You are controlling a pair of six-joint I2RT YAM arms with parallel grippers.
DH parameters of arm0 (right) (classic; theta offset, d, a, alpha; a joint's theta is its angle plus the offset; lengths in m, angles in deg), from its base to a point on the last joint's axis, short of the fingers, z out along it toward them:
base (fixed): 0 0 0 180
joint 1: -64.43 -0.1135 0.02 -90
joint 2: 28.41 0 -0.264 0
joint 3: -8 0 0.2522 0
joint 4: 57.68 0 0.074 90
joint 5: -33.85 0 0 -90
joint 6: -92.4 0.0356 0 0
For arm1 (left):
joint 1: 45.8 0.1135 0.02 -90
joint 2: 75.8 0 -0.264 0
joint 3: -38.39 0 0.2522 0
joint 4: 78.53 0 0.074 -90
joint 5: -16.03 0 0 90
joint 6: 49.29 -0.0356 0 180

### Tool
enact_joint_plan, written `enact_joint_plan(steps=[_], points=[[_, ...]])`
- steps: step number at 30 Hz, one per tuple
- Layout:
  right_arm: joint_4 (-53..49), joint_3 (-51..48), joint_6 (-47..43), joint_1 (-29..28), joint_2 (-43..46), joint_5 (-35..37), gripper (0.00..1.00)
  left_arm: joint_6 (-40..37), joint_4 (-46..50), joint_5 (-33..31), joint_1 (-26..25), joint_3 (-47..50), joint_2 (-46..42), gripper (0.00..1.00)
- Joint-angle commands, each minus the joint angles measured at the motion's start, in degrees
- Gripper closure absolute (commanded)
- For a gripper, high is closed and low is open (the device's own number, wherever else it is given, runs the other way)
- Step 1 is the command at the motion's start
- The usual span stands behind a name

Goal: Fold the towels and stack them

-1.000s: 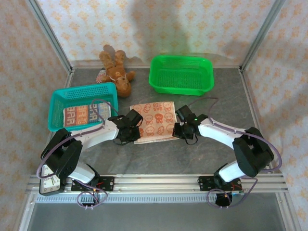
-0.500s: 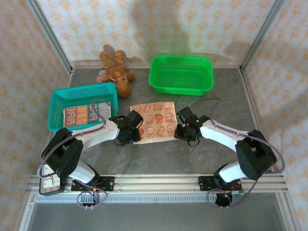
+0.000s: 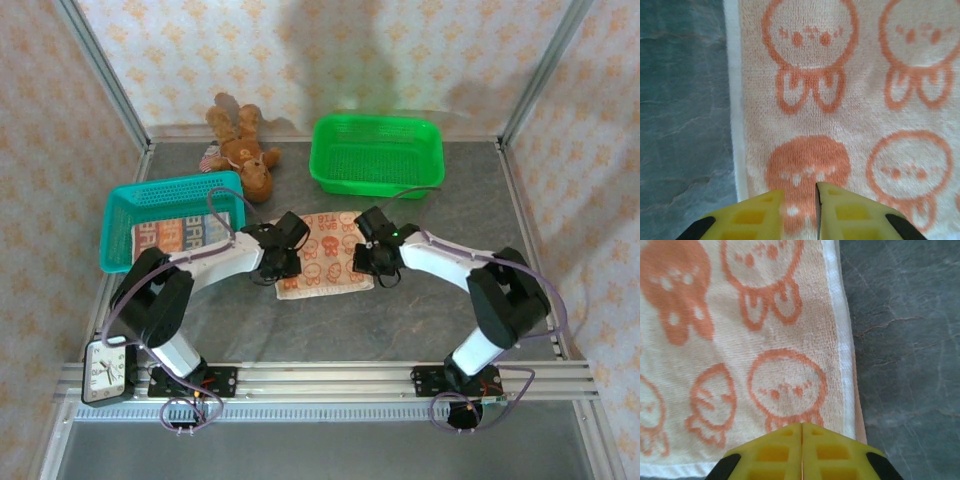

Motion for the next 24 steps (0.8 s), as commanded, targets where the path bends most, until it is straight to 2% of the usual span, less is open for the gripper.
enact_joint_plan(steps=[1, 7, 13, 17, 20, 24], points=[[1.86, 0.43, -0.79, -0.26, -2.44, -0.53, 0.95, -0.38, -3.41, 1.75, 0.36, 0.36, 2.37, 0.79], [3.36, -6.13, 0.91, -0.26, -1.34, 0.03, 0.96, 0.72, -5.82, 3.62, -0.21, 4.42, 3.29, 0.81], [3.66, -15.38, 4.26, -1.02, 6.15, 0.9, 0.97, 1.44, -5.09, 3.04, -2.5, 9.29, 0.05, 0.81], [3.19, -20.41, 7.64, -3.81, 11.35, 1.79, 0.96, 2.68, -5.1, 3.11, -4.81, 12.35, -2.36, 0.81], [1.45, -21.89, 9.03, -5.92, 14.16, 3.33, 0.96, 4.12, -4.61, 3.21, -6.84, 12.98, -4.25, 0.81], [-1.56, -19.7, 8.26, -6.01, 17.0, 4.88, 0.94, 4.88, -2.41, 3.13, -8.14, 11.34, -6.74, 0.79]])
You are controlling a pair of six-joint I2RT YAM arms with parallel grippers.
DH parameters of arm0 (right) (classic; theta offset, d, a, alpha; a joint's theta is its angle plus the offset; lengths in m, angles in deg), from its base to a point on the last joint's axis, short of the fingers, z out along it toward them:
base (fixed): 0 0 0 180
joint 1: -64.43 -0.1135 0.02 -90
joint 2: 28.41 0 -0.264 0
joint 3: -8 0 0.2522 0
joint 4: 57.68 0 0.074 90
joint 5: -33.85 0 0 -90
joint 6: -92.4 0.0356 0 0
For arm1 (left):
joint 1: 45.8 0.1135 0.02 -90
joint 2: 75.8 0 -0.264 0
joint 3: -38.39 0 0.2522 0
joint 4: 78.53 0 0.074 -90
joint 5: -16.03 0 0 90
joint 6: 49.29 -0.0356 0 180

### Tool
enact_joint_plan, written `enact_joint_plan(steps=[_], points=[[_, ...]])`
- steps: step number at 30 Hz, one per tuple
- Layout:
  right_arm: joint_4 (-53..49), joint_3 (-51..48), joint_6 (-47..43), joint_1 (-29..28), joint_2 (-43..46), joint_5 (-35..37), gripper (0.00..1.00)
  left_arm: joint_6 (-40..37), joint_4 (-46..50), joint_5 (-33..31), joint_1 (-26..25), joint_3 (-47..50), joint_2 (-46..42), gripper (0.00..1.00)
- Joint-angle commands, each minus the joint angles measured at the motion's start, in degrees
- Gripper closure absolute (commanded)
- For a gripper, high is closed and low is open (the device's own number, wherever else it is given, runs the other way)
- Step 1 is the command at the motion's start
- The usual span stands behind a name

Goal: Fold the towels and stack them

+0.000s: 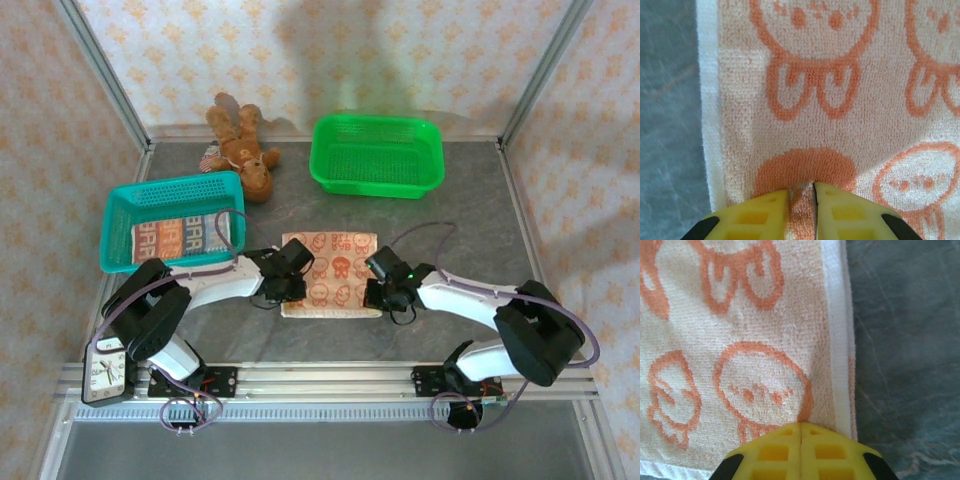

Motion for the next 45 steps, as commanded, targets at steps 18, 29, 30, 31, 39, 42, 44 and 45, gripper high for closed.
enact_joint_plan(steps=[18, 29, 30, 31, 39, 42, 44, 45], points=[[-7.01, 29.76, -12.08, 12.28, -18.9, 7.11, 1.0, -12.95, 11.29, -4.39, 15.51, -23.8, 11.73, 1.0], [-6.37, 37.45, -15.76, 16.46, -31.67, 5.1, 1.0, -14.17, 9.86, -4.56, 18.21, -29.88, 22.44, 1.0], [-6.37, 37.75, -16.16, 16.69, -32.37, 5.15, 1.0, -14.15, 9.88, -4.56, 18.33, -29.88, 22.84, 1.0], [-6.37, 37.84, -16.51, 16.88, -32.73, 5.11, 1.0, -14.19, 9.83, -4.51, 18.42, -29.75, 23.13, 1.0], [-6.23, 38.16, -17.95, 17.41, -32.29, 4.75, 1.0, -14.96, 11.03, -4.7, 18.95, -29.59, 20.64, 0.97], [-6.64, 38.48, -17.85, 17.64, -29.74, 4.92, 0.9, -15.64, 11.59, -4.63, 19.42, -30.46, 18.38, 0.89], [-6.71, 38.74, -18.02, 17.85, -28.47, 4.77, 0.83, -15.77, 11.68, -4.45, 19.81, -31.08, 17.56, 0.82], [-6.85, 39.04, -18.05, 18.19, -28.13, 4.27, 0.8, -17.31, 11.65, -4.38, 20.01, -31.43, 17.63, 0.8]])
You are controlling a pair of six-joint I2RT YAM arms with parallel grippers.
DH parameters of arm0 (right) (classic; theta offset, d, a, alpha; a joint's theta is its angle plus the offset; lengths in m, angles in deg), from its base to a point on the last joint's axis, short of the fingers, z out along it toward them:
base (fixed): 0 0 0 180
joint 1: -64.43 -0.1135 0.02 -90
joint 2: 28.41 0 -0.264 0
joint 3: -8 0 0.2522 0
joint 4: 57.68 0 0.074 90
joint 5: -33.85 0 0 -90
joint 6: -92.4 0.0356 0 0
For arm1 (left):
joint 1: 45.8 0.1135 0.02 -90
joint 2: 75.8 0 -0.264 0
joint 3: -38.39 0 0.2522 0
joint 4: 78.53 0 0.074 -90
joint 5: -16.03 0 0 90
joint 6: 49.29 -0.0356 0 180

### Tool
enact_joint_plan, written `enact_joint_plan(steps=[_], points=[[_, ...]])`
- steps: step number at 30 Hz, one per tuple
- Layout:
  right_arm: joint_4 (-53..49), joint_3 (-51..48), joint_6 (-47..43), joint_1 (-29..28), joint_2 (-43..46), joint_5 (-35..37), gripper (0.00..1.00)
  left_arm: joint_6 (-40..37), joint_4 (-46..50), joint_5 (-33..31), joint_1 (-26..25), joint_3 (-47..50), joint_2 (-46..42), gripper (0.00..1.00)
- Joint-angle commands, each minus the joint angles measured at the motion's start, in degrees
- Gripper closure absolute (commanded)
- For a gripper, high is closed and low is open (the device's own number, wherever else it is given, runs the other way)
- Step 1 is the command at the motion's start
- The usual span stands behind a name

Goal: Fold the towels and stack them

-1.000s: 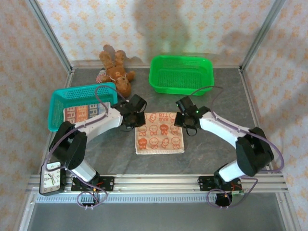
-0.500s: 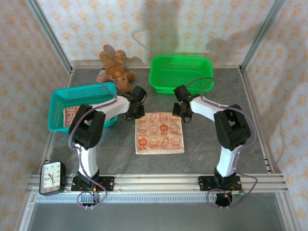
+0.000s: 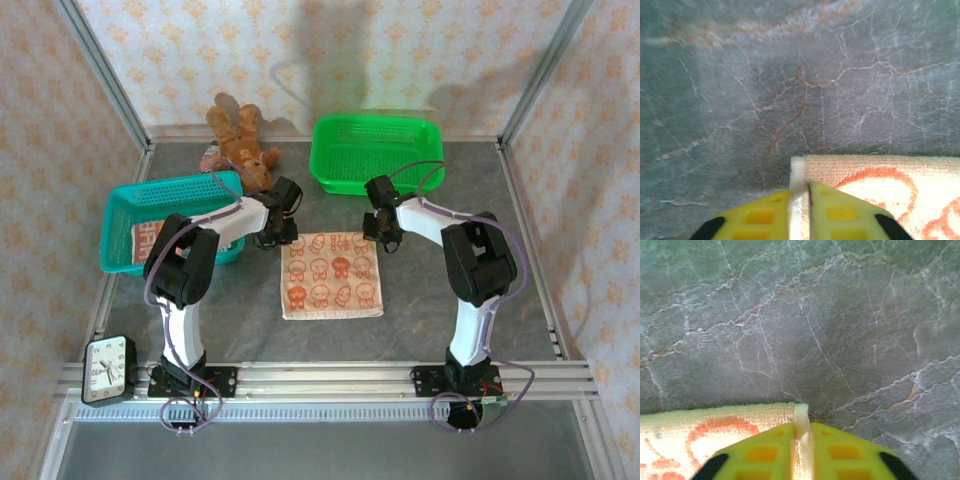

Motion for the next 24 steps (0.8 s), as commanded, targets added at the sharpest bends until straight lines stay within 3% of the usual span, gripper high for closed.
enact_joint_plan(steps=[1, 13, 20, 24], points=[[-1.03, 1.89, -0.75, 1.24, 3.94, -0.24, 0.79, -2.8, 2.07, -1.2, 1.05, -2.49, -2.88, 0.77], [-0.1, 3.11, -0.78, 2.86, -0.41, -5.45, 0.68, -4.87, 0.09, 3.28, 1.72, -4.72, 3.38, 0.66], [0.28, 3.17, -0.81, 2.85, -3.86, -6.78, 0.68, -5.01, -0.23, 3.93, 1.67, -4.79, 6.22, 0.67], [0.46, 2.99, -0.91, 2.83, -4.69, -6.61, 0.71, -5.23, -0.4, 4.23, 1.69, -4.5, 6.89, 0.72]])
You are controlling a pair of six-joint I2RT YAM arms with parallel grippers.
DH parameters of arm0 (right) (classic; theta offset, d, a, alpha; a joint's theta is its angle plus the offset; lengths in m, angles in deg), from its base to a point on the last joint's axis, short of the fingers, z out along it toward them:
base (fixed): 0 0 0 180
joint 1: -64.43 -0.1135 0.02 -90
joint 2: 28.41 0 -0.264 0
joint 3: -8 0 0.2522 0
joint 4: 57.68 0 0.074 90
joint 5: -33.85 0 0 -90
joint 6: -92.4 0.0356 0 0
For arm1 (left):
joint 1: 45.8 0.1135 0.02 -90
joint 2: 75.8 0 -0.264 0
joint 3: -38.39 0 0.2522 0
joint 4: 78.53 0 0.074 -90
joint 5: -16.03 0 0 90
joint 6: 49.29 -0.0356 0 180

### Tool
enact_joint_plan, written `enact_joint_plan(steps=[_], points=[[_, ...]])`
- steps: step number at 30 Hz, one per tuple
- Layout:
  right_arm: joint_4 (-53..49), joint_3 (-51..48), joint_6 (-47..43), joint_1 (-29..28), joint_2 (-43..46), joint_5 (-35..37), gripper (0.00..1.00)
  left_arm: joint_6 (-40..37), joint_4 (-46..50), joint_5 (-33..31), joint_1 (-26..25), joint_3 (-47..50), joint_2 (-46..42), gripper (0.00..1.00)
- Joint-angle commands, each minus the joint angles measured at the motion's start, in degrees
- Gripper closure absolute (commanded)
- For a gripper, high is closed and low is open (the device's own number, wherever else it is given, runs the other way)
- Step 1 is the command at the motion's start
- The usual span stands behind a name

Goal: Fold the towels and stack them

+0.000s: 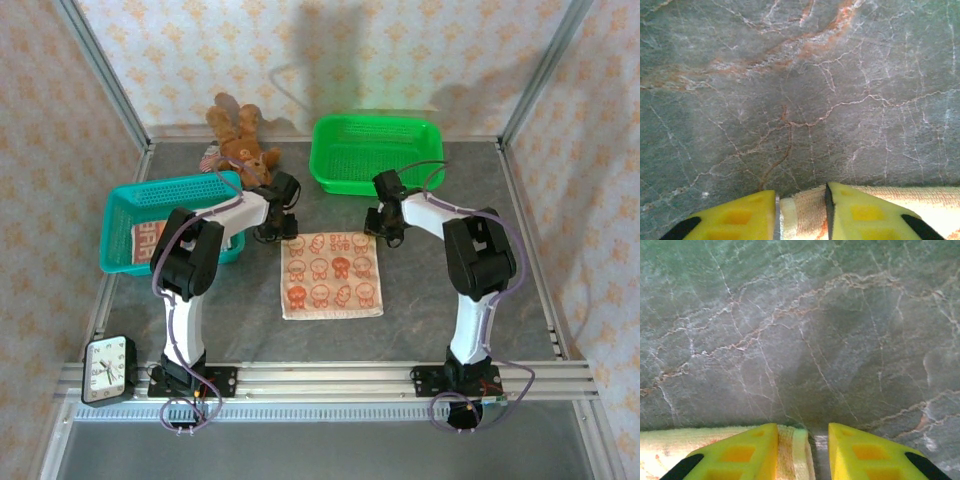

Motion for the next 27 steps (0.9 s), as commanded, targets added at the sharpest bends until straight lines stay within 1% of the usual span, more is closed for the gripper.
enact_joint_plan(steps=[1, 5, 12, 16, 24, 27], points=[[0.43, 0.55, -0.41, -0.23, -1.77, -0.42, 0.71, -1.25, -0.22, 1.18, 0.11, -0.28, 1.9, 0.73], [0.5, 0.59, 0.73, -0.29, -0.86, -2.27, 0.71, -1.18, -0.32, 1.96, 0.11, -0.28, 1.67, 0.74], [0.0, 0.7, 1.76, -0.32, 4.24, 0.07, 0.7, -1.17, -0.08, 2.27, 0.16, -0.46, 1.37, 0.73], [0.22, 0.26, 1.82, -0.36, 6.19, -1.92, 0.7, -0.93, -0.23, 2.26, 0.11, -0.35, 1.37, 0.73], [-1.54, 0.69, 0.41, -0.64, 1.45, -3.64, 0.7, -0.68, -0.42, 2.44, 0.14, -0.29, 1.72, 0.73], [-1.52, 0.42, -0.11, -0.94, -0.1, -3.15, 0.69, -0.65, -0.47, 2.49, 0.11, -0.11, 1.72, 0.73]])
